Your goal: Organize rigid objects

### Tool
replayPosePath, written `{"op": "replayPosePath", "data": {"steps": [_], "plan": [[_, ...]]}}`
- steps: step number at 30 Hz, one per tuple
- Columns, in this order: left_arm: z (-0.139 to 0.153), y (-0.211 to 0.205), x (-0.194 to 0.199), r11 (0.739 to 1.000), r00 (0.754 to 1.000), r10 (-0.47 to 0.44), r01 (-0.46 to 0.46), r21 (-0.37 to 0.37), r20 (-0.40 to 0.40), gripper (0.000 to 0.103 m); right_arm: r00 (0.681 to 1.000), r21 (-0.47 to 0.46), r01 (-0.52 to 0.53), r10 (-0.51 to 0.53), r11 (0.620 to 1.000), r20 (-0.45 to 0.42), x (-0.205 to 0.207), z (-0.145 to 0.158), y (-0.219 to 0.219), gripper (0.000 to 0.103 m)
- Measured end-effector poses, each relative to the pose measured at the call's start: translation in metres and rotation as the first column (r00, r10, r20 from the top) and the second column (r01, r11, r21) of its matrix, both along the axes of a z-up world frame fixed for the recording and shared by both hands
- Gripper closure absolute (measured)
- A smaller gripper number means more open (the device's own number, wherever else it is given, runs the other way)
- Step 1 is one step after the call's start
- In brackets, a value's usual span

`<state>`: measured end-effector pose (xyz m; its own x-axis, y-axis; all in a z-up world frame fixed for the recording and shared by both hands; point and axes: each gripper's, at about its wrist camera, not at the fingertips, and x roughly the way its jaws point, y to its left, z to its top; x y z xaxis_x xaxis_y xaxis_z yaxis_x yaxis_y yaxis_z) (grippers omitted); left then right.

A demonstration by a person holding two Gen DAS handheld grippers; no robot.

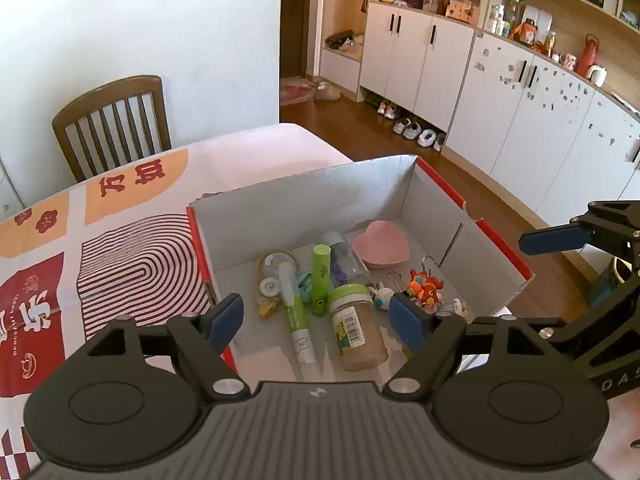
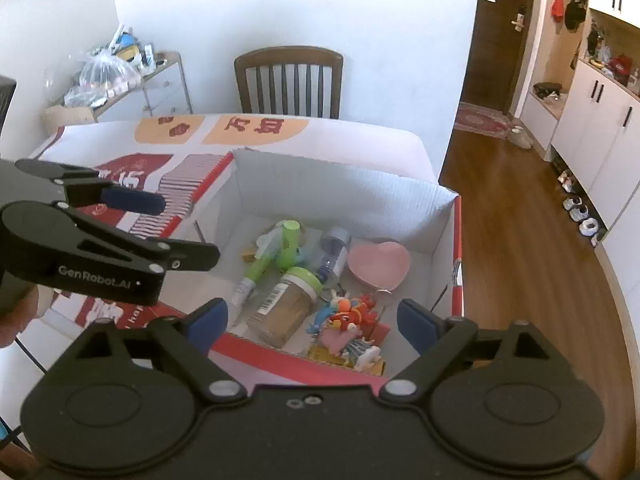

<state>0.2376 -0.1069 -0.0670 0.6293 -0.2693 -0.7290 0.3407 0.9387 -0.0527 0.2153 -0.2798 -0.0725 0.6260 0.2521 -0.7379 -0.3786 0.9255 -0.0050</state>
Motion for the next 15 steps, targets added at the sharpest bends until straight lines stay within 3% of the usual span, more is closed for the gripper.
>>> {"op": "replayPosePath", "data": {"steps": [11,15], "plan": [[0.011,0.022,-0.026,0.997,1.000,-0.015,0.016,-0.082,0.012,0.023,0.996,0.028,0.048,-0.050,0.998,0.076,-0.026,0.017,0.013,0.004],[0.016,0.028,-0.037,0.995,1.000,-0.005,0.007,-0.099,0.025,0.014,0.993,0.059,0.062,-0.067,0.996,0.100,-0.036,0.022,0.015,0.003]]}}
